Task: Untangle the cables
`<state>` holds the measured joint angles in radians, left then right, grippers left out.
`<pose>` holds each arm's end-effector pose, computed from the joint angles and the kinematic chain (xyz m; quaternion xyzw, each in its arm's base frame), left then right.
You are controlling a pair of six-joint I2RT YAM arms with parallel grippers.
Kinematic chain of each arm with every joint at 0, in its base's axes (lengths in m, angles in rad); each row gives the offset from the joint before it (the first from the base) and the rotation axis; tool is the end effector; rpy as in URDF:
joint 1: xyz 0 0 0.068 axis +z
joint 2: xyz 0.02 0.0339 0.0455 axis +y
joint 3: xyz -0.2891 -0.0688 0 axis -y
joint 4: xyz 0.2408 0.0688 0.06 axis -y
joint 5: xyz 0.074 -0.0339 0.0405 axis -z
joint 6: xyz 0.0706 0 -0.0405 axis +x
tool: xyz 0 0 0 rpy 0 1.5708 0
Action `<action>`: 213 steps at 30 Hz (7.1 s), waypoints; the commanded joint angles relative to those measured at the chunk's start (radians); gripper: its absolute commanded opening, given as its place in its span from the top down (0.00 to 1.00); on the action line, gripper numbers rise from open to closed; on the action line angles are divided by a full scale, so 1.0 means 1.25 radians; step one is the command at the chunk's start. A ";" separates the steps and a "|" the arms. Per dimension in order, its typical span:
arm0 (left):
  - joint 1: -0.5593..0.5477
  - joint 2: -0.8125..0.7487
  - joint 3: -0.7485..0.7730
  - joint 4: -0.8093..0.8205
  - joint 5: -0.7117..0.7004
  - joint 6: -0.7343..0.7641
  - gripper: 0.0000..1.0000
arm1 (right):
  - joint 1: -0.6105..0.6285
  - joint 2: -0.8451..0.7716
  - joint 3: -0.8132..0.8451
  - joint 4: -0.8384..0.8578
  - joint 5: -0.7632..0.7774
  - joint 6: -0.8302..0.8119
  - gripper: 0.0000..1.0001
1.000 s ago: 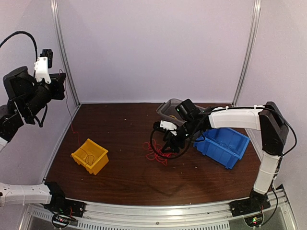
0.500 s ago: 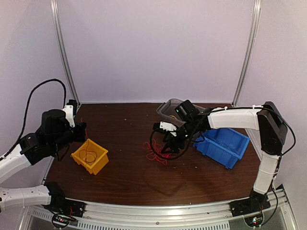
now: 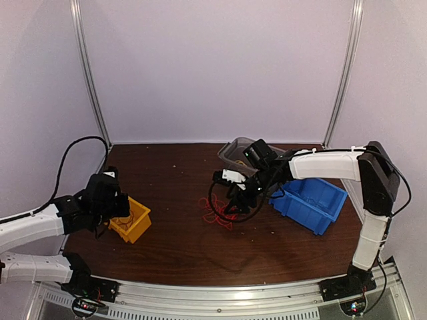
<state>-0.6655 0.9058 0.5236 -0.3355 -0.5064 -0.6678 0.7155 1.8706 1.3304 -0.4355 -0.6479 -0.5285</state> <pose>0.1703 -0.0902 0.2176 -0.1047 0.8813 -0.0684 0.4558 0.2859 0.3049 0.2094 -0.6039 0.6822 0.3289 0.2483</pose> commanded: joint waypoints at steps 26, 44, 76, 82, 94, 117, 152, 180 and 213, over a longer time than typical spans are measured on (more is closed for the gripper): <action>0.036 0.248 0.288 0.295 0.466 0.139 0.62 | -0.095 -0.042 0.031 -0.042 -0.016 0.028 0.34; -0.063 0.765 0.599 0.044 0.518 0.295 0.59 | -0.070 -0.075 -0.061 -0.012 0.001 0.043 0.36; -0.029 0.874 0.556 0.263 0.537 0.343 1.00 | -0.001 0.143 -0.010 0.016 0.103 0.075 0.71; -0.028 0.725 0.561 0.205 0.429 0.346 1.00 | -0.002 0.162 -0.019 0.019 0.119 0.080 1.00; -0.009 0.412 0.743 0.029 0.148 0.429 1.00 | -0.004 0.198 -0.021 0.002 0.126 0.075 1.00; -0.008 0.204 1.079 0.110 -0.099 0.672 1.00 | -0.006 0.236 0.006 -0.027 0.119 0.088 0.73; -0.009 0.246 1.247 0.206 -0.110 0.771 1.00 | -0.056 0.163 -0.035 -0.020 0.145 0.082 0.56; -0.009 0.177 1.051 0.187 -0.205 0.803 1.00 | -0.056 0.159 -0.038 -0.019 0.129 0.076 0.55; -0.009 0.005 0.616 -0.038 -0.256 0.512 1.00 | -0.056 0.168 -0.043 -0.020 0.109 0.077 0.55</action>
<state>-0.6811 0.9539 1.3762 -0.2699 -0.8345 0.1593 0.6537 2.0510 1.3167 -0.3504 -0.5423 -0.4416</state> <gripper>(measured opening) 0.011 0.454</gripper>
